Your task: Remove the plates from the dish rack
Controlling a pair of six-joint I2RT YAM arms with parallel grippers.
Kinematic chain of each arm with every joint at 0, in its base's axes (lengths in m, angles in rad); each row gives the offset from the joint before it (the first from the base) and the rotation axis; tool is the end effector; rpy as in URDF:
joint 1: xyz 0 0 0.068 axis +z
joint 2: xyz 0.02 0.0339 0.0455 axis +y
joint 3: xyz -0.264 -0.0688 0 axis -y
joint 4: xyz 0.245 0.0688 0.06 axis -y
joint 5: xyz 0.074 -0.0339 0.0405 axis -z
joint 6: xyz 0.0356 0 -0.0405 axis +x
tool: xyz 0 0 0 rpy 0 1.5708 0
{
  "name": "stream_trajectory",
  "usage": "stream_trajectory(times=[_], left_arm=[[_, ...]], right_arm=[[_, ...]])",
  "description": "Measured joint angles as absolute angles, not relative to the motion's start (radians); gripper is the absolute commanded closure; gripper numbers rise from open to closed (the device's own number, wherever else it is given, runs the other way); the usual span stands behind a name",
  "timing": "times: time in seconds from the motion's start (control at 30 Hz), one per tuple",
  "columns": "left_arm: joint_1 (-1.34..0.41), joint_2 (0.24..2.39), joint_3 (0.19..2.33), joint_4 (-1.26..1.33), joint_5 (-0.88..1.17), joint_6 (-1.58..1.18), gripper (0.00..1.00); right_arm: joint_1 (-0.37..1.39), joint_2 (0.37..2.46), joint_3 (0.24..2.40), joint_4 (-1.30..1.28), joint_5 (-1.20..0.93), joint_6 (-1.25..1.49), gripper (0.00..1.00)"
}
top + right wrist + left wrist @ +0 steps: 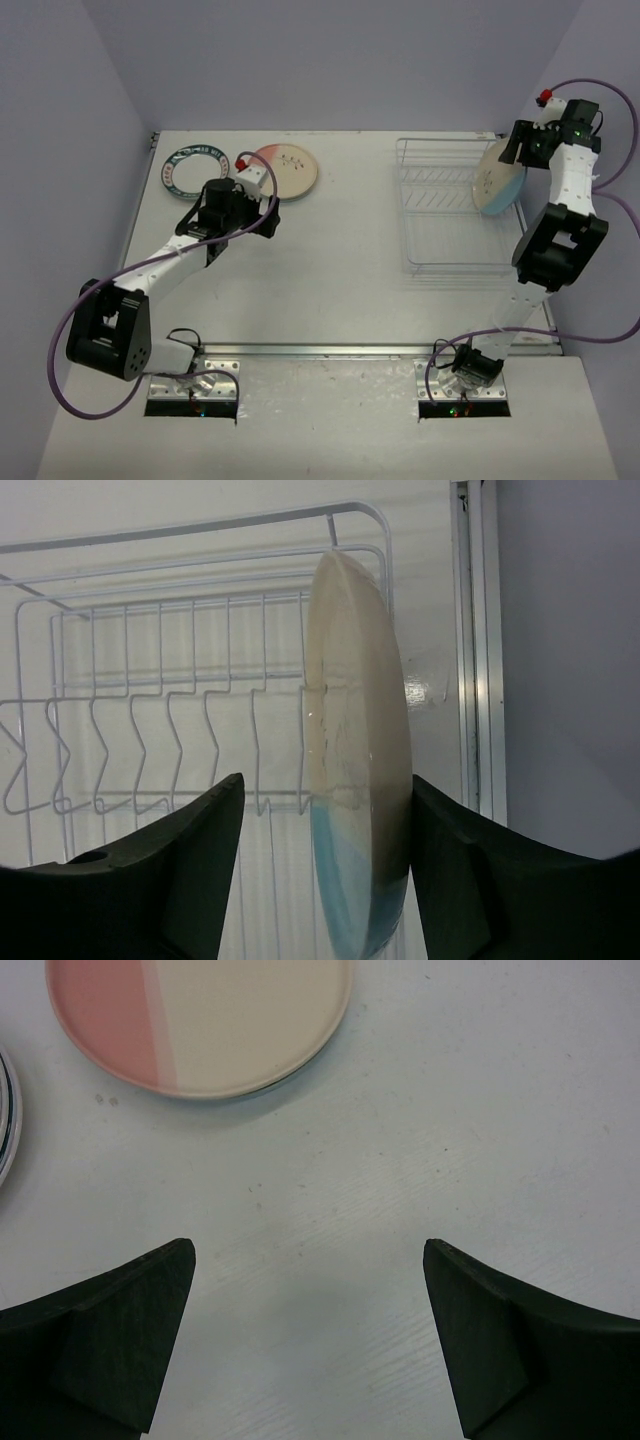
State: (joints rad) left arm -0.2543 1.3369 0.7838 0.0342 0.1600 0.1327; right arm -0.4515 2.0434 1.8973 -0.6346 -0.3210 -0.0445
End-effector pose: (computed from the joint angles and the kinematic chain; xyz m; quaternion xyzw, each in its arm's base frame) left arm 0.2827 -0.0793 0.2385 0.2051 0.8383 -0.0994 0.4953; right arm 0.4259 -0.1940 0.2964 0.1239 0.9047 0.0497 0.4045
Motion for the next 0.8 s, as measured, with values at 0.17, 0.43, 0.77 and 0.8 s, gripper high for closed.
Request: stream_trajectory(times=[0.17, 0.43, 0.77, 0.8], left_arm=[[-0.254, 1.365, 0.808, 0.034, 0.16, 0.123, 0.05], [-0.254, 1.404, 0.839, 0.035, 0.161, 0.115, 0.06], [-0.254, 1.471, 0.883, 0.042, 0.167, 0.074, 0.05], [-0.254, 1.474, 0.884, 0.043, 0.165, 0.071, 0.04]], right_arm=[[-0.448, 2.047, 1.897, -0.636, -0.356, -0.051, 0.55], [-0.425, 2.066, 1.897, -0.642, -0.293, -0.103, 0.75], [-0.415, 2.065, 1.895, -0.652, -0.221, -0.147, 0.98], [-0.414, 2.063, 1.895, -0.653, -0.222, -0.145, 0.99]])
